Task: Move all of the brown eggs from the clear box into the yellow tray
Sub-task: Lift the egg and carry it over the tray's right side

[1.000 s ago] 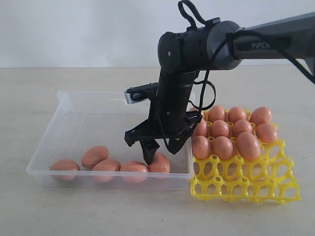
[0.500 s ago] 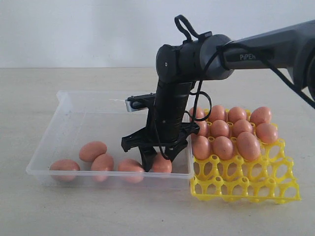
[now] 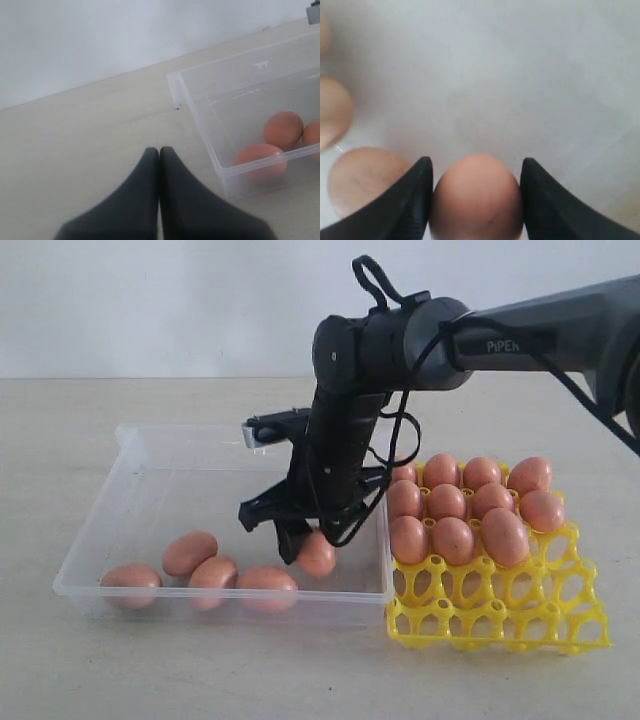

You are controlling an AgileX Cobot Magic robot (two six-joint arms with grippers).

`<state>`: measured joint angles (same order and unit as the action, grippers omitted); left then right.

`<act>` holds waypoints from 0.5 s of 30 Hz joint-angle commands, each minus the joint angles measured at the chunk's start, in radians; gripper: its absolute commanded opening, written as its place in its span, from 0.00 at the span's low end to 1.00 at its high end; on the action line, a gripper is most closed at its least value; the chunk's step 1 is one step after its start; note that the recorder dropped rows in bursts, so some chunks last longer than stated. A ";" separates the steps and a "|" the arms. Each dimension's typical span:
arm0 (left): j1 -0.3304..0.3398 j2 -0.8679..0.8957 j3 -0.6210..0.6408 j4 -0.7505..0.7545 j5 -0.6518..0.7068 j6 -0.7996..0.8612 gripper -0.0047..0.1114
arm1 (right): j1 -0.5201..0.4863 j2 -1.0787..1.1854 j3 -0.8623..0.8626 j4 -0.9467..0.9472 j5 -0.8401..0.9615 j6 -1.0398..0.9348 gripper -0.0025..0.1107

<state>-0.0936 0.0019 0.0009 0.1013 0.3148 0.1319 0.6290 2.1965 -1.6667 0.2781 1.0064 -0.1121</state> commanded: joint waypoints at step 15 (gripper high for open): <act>0.001 -0.002 -0.001 -0.008 -0.008 0.000 0.00 | 0.122 -0.609 0.705 0.230 -1.236 -0.165 0.02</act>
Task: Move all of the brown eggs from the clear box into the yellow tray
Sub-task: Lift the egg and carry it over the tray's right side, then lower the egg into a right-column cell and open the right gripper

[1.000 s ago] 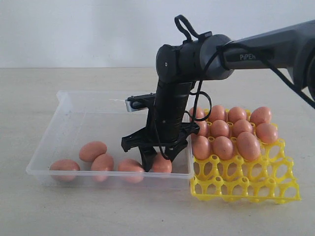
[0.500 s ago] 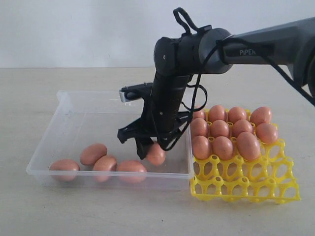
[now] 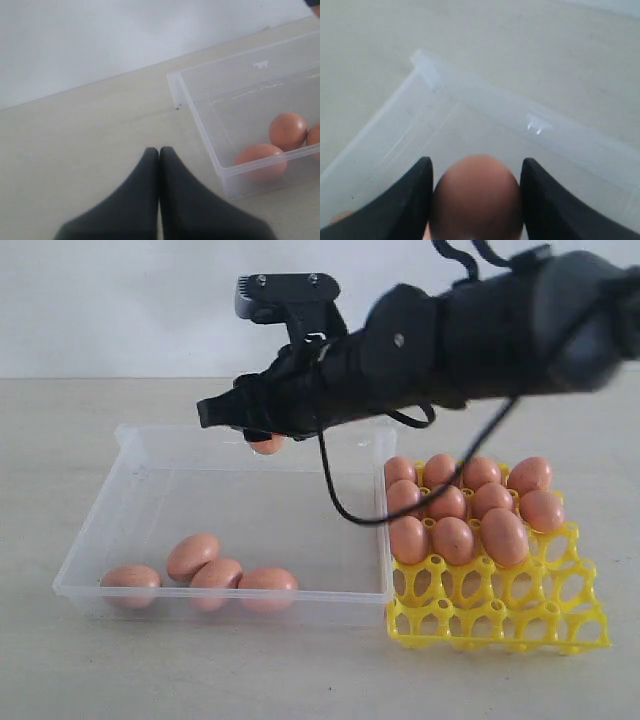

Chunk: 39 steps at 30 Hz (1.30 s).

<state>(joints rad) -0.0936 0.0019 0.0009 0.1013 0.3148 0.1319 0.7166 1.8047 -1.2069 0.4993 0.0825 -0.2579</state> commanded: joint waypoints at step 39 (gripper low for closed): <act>0.001 -0.002 -0.001 -0.008 -0.008 0.000 0.00 | -0.916 -0.466 0.753 -1.863 -0.844 1.426 0.02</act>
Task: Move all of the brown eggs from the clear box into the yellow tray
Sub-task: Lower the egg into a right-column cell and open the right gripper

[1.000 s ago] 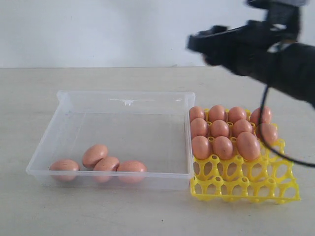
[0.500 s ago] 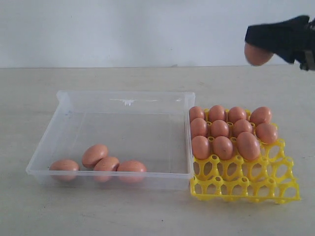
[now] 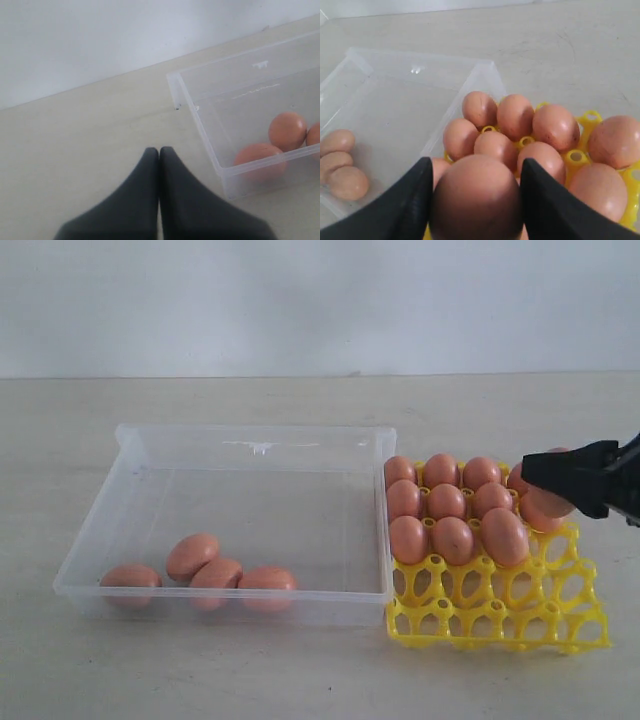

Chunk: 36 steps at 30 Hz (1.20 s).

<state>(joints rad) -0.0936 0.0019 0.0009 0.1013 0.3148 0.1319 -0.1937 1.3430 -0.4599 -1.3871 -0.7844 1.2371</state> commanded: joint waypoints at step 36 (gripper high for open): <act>0.001 -0.002 -0.001 -0.008 -0.008 0.000 0.00 | -0.006 0.251 0.018 0.308 0.091 -0.544 0.02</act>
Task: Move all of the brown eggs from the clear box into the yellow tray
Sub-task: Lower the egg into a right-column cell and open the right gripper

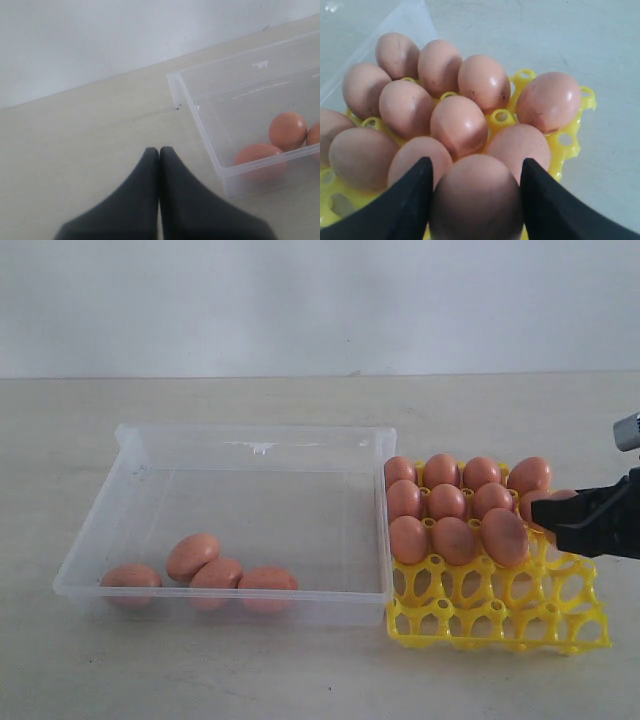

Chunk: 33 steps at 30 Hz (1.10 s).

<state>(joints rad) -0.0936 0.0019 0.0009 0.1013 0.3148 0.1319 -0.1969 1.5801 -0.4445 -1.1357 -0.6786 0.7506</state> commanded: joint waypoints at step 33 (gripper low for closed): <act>0.001 -0.002 -0.001 -0.008 -0.008 0.000 0.00 | -0.002 0.127 -0.021 0.144 -0.065 -0.114 0.02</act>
<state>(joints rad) -0.0936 0.0019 0.0009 0.1013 0.3148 0.1319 -0.1969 1.7093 -0.4591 -0.9897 -0.7250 0.6425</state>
